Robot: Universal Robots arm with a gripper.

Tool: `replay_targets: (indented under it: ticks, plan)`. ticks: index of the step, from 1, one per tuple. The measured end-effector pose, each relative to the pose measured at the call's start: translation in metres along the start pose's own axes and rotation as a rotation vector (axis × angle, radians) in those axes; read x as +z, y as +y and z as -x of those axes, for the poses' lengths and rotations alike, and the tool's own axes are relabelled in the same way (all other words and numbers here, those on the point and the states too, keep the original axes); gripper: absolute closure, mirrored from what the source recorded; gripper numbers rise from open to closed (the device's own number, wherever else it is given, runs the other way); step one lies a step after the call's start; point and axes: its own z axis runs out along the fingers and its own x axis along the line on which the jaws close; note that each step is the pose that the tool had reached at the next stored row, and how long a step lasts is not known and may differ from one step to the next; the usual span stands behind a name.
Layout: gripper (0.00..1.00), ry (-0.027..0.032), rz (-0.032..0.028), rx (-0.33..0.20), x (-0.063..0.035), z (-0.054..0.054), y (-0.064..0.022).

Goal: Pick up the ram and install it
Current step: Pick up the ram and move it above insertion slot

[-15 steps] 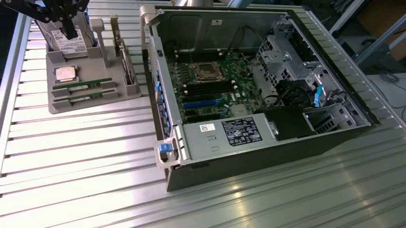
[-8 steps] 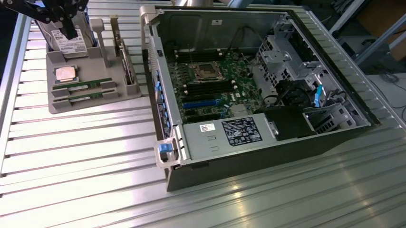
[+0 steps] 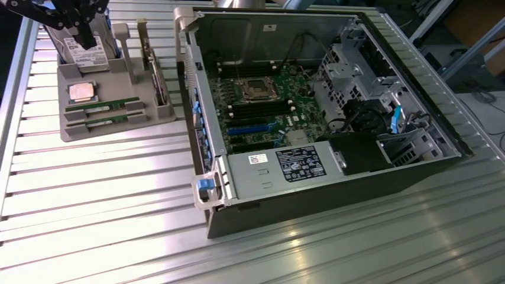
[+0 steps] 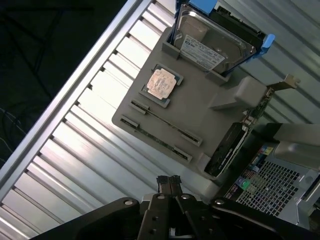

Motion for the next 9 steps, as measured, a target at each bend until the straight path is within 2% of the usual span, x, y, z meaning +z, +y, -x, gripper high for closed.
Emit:
replay_targets:
  ticks: [9]
  plan:
    - [0.89, 0.0026, 0.0015, -0.061, 0.0000, 0.0000, 0.0000]
